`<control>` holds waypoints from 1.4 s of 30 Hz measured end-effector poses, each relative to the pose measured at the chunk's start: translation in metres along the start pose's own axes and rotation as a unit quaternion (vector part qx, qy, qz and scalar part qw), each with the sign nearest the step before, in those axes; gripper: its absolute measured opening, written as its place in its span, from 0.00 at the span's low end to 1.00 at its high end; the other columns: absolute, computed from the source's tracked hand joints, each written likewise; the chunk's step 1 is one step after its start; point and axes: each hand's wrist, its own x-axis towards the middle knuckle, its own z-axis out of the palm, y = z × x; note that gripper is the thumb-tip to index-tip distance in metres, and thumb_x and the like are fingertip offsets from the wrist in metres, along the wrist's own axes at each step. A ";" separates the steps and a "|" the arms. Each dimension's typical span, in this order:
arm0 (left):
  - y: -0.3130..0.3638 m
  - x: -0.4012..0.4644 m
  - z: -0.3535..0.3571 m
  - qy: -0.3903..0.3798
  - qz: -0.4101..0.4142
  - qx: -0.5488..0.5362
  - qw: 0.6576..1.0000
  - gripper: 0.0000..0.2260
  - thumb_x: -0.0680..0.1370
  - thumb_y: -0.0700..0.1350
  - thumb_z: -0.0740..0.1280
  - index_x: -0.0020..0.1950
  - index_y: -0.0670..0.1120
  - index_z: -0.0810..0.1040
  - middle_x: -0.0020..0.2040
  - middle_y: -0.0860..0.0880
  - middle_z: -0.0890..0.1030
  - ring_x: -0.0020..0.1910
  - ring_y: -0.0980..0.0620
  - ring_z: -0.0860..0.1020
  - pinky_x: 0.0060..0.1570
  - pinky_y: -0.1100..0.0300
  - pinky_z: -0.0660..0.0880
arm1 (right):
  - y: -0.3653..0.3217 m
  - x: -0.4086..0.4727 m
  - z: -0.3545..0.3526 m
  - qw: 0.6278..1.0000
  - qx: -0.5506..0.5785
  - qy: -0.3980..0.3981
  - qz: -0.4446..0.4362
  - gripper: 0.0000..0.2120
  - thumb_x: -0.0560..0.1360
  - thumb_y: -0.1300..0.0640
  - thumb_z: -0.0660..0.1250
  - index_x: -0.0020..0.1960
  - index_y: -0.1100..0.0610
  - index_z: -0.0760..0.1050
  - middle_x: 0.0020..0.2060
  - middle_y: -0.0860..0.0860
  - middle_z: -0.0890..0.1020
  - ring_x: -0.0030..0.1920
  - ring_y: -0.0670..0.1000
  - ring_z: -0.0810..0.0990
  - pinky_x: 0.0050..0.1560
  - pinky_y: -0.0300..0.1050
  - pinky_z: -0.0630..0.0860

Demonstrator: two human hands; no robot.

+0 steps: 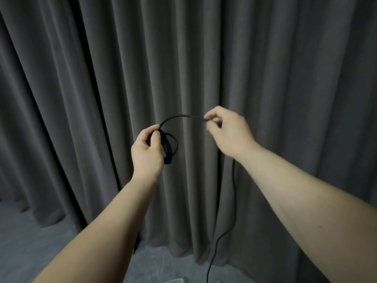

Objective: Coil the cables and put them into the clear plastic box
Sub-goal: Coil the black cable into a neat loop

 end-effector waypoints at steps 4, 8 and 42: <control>-0.008 0.004 -0.005 0.012 -0.012 0.000 1.000 0.10 0.81 0.44 0.61 0.49 0.58 0.79 0.35 0.54 0.75 0.35 0.56 0.73 0.43 0.60 0.73 | 0.026 -0.010 0.009 0.957 0.228 0.024 0.179 0.10 0.71 0.67 0.67 0.39 0.52 0.73 0.33 0.50 0.79 0.32 0.47 0.74 0.31 0.34 0.68; -0.012 0.006 -0.004 0.011 -0.023 0.010 1.000 0.11 0.81 0.45 0.61 0.49 0.60 0.79 0.40 0.52 0.77 0.41 0.54 0.75 0.48 0.55 0.76 | 0.033 -0.010 0.002 0.926 0.323 0.071 0.182 0.12 0.75 0.68 0.65 0.40 0.52 0.76 0.31 0.51 0.77 0.26 0.44 0.73 0.28 0.37 0.72; -0.011 -0.021 0.005 -0.141 0.000 0.002 0.990 0.09 0.81 0.40 0.62 0.54 0.49 0.81 0.47 0.48 0.84 0.46 0.54 0.81 0.50 0.54 0.79 | -0.018 -0.026 0.009 0.946 -0.017 -0.272 -0.173 0.07 0.74 0.57 0.69 0.50 0.51 0.83 0.42 0.48 0.77 0.46 0.48 0.78 0.52 0.44 0.73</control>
